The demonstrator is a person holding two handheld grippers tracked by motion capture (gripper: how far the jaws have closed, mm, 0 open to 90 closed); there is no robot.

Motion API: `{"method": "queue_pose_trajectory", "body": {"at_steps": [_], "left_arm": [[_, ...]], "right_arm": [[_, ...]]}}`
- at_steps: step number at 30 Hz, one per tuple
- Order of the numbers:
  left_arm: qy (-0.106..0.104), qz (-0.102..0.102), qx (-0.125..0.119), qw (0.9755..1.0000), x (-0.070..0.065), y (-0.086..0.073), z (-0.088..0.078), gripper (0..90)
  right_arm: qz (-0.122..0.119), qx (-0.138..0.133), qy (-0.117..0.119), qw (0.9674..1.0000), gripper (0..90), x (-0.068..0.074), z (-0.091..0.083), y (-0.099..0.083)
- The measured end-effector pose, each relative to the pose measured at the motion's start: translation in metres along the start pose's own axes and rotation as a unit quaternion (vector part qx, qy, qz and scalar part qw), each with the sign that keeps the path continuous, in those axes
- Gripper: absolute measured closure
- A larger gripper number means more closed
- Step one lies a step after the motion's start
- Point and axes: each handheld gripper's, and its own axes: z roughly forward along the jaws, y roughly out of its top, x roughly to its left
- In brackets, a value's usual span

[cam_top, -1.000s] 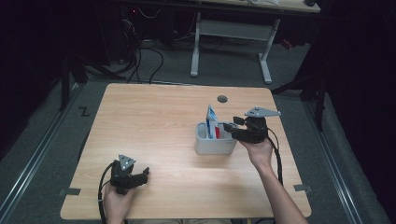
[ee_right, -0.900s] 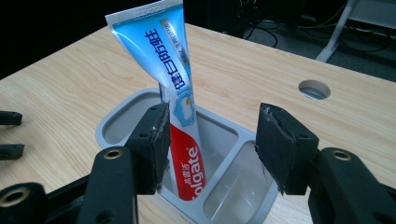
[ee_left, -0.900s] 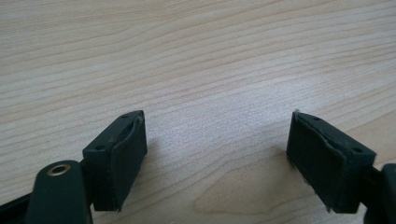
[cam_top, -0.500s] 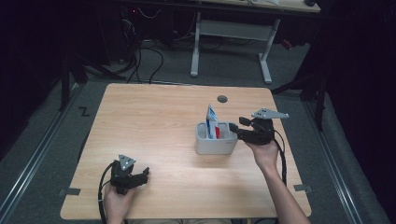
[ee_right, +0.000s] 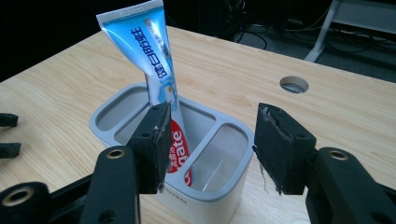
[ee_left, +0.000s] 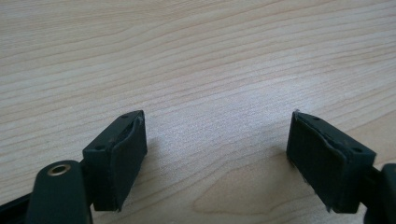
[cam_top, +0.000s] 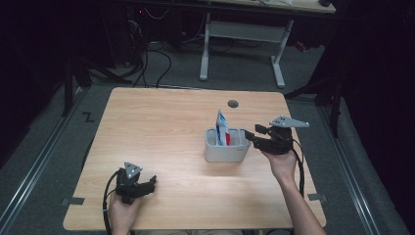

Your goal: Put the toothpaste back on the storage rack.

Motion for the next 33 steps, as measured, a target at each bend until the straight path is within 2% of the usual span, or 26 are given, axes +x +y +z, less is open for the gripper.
{"method": "queue_pose_trajectory", "body": {"at_steps": [19, 33], "left_arm": [[0.000, 0.000, 0.000, 1.0000, 0.000, 0.000, 0.000, 20.7], [0.000, 0.000, 0.000, 1.0000, 0.000, 0.000, 0.000, 20.7]], "right_arm": [[0.010, -0.003, -0.013, 0.9999, 49.6, -0.008, -0.014, -0.014], [0.029, -0.008, -0.025, 0.9992, 50.1, -0.015, -0.025, -0.028]]}}
